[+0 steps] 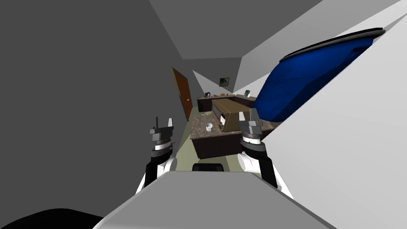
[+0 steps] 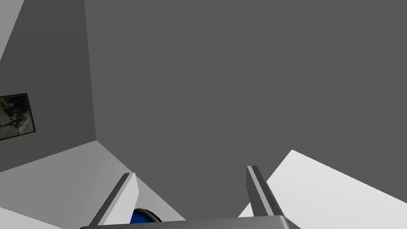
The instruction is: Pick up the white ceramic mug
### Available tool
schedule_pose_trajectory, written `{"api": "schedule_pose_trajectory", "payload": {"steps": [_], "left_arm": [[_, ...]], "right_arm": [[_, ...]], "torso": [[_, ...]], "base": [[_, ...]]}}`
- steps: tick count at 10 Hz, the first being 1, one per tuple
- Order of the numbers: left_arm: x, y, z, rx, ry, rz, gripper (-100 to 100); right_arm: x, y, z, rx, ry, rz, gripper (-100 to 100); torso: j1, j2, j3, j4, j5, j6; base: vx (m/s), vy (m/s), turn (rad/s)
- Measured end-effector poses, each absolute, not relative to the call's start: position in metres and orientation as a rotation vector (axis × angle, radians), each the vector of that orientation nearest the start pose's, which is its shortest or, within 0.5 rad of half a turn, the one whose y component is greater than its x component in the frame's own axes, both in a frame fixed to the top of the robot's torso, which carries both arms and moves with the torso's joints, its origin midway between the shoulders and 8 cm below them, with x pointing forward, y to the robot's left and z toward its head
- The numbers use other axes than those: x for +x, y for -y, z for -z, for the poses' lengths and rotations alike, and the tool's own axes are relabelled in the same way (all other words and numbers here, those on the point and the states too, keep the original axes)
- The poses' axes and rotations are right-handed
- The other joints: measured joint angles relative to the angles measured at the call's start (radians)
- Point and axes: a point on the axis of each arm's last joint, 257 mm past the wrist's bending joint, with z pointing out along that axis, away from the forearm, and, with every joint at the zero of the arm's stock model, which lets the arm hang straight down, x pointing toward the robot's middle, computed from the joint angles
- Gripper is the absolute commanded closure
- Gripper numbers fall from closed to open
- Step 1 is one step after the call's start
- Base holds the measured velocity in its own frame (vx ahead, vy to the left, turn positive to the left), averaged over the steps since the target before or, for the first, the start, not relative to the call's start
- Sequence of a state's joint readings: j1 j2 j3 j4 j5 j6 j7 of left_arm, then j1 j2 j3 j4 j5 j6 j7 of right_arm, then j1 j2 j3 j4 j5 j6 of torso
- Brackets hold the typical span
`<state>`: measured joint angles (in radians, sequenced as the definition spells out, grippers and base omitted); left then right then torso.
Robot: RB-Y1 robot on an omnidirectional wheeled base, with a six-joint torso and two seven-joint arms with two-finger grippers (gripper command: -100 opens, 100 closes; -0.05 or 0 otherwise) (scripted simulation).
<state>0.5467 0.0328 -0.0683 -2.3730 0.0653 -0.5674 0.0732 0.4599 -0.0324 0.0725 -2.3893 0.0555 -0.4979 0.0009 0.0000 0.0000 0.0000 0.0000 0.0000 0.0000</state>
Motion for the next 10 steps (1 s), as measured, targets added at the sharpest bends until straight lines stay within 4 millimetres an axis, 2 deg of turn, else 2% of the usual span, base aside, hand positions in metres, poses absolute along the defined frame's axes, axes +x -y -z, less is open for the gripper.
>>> {"api": "schedule_pose_trajectory", "payload": {"steps": [6,10], "left_arm": [[0.312,-0.262,-0.061,-0.617,-0.498,1.493,0],[0.312,-0.262,-0.061,-0.617,-0.498,1.493,0]], "right_arm": [[0.33,0.213,-0.066,0.337,-0.714,-1.285,-100],[0.338,0.191,-0.042,0.168,-0.845,-1.165,-100]], "torso": [[0.004,-0.002,-0.001,-0.001,0.001,0.0],[0.007,-0.002,-0.001,-0.001,0.001,0.0]], "base": [[0.029,0.053,-0.002],[0.036,0.089,0.008]]}}
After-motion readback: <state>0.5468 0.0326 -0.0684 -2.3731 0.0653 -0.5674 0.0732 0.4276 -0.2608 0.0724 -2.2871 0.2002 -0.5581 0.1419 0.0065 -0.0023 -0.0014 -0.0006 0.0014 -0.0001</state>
